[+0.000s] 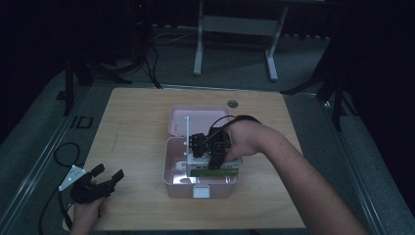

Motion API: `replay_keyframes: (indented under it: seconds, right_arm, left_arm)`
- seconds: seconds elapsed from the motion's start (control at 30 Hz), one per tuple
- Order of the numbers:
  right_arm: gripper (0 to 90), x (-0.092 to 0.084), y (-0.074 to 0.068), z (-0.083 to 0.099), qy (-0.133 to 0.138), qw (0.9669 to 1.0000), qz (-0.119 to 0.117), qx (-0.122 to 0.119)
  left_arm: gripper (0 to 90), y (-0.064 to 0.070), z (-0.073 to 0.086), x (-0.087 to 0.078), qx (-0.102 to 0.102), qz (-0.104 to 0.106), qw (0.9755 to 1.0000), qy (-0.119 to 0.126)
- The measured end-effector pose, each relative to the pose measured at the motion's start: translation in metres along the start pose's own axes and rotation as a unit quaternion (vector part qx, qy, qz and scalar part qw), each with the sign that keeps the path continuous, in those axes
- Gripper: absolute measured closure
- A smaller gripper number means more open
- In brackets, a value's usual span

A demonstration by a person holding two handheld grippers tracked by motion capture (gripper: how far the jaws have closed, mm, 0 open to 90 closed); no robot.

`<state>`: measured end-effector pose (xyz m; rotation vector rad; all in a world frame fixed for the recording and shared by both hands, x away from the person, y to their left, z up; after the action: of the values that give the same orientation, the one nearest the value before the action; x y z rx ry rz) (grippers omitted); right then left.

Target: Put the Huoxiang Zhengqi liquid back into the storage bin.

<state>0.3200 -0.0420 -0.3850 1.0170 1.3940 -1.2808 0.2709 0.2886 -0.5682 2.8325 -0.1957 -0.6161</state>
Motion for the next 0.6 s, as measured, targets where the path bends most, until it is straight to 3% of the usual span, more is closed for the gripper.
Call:
replay_keyframes:
  seconds: [0.6]
  right_arm:
    - [62.1,0.023,0.009,0.006,0.001,0.9999,-0.011,0.007]
  left_arm:
    - [6.8,0.000,0.001,0.001,0.003,0.001,1.0000,-0.004]
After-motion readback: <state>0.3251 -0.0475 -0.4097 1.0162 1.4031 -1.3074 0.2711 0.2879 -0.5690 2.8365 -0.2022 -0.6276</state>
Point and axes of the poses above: each handheld gripper's, and its own axes: x roughly forward along the jaws, z roughly out of its underside, y roughly to its right, the point moved 5 cm from there along x, roughly forward along the jaws, and after that the axes turned 15 degrees about -z, right-handed, at the moved point
